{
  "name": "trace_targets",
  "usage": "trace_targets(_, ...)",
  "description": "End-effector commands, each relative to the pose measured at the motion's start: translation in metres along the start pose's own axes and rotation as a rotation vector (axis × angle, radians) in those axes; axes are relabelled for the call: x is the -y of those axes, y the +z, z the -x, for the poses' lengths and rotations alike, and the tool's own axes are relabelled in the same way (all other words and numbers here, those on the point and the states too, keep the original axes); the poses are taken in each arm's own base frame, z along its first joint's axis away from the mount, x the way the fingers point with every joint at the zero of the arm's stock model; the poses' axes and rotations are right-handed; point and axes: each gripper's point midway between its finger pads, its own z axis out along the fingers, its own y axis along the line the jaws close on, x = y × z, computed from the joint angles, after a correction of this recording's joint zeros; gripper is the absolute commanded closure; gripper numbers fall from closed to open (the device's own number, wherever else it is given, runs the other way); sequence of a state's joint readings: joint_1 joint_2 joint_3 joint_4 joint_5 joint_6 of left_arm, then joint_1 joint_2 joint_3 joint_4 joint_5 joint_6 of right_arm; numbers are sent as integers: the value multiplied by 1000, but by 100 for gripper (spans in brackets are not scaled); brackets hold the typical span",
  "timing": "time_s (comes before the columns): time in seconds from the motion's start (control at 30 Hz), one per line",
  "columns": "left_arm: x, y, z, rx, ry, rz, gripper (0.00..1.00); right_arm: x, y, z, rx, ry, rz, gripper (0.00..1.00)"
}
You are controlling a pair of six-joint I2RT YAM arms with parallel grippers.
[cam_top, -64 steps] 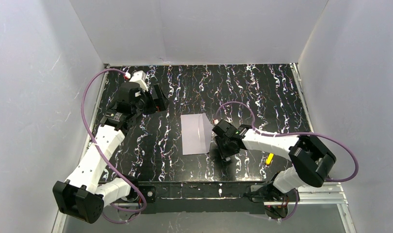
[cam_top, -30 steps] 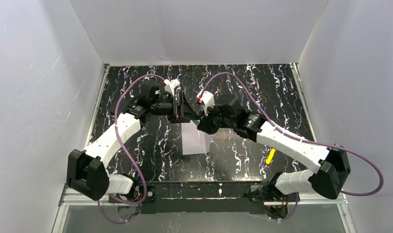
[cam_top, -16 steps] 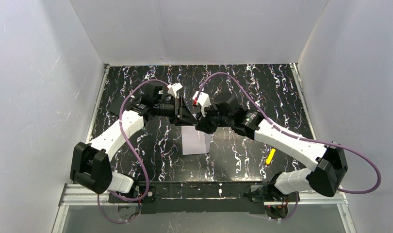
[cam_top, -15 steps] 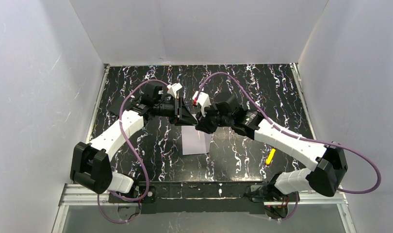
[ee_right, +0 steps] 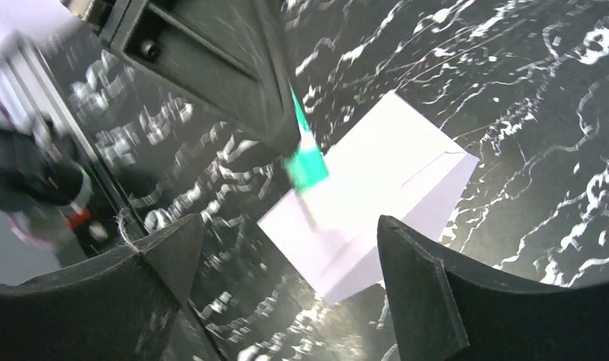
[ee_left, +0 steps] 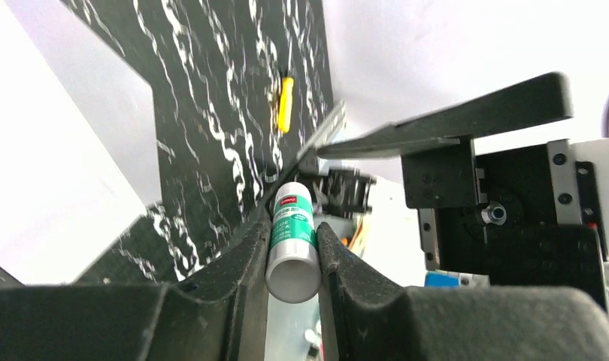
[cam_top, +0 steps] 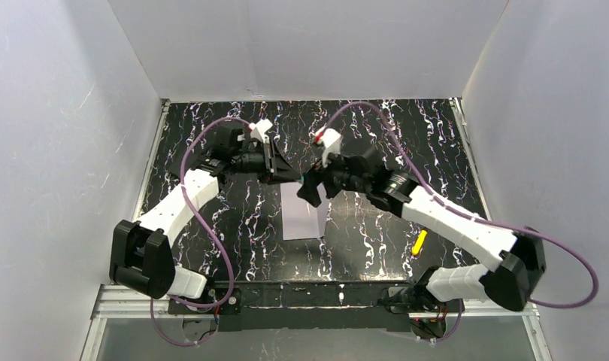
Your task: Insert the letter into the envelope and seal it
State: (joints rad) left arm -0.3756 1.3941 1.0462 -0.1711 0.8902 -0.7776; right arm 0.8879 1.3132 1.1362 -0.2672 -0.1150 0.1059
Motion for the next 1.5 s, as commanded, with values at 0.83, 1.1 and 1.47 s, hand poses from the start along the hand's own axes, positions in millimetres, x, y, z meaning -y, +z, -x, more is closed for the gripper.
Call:
trace_targets(0.83, 195, -108, 100, 502, 475, -350, 100, -2, -106, 246, 952, 1134, 511, 32)
trace_targets(1.1, 199, -108, 102, 477, 420, -379, 100, -16, -99, 254, 885, 1098, 626, 61)
trace_targets(1.47, 165, -108, 115, 430, 237, -357, 100, 3, -87, 232, 871, 1005, 523, 99)
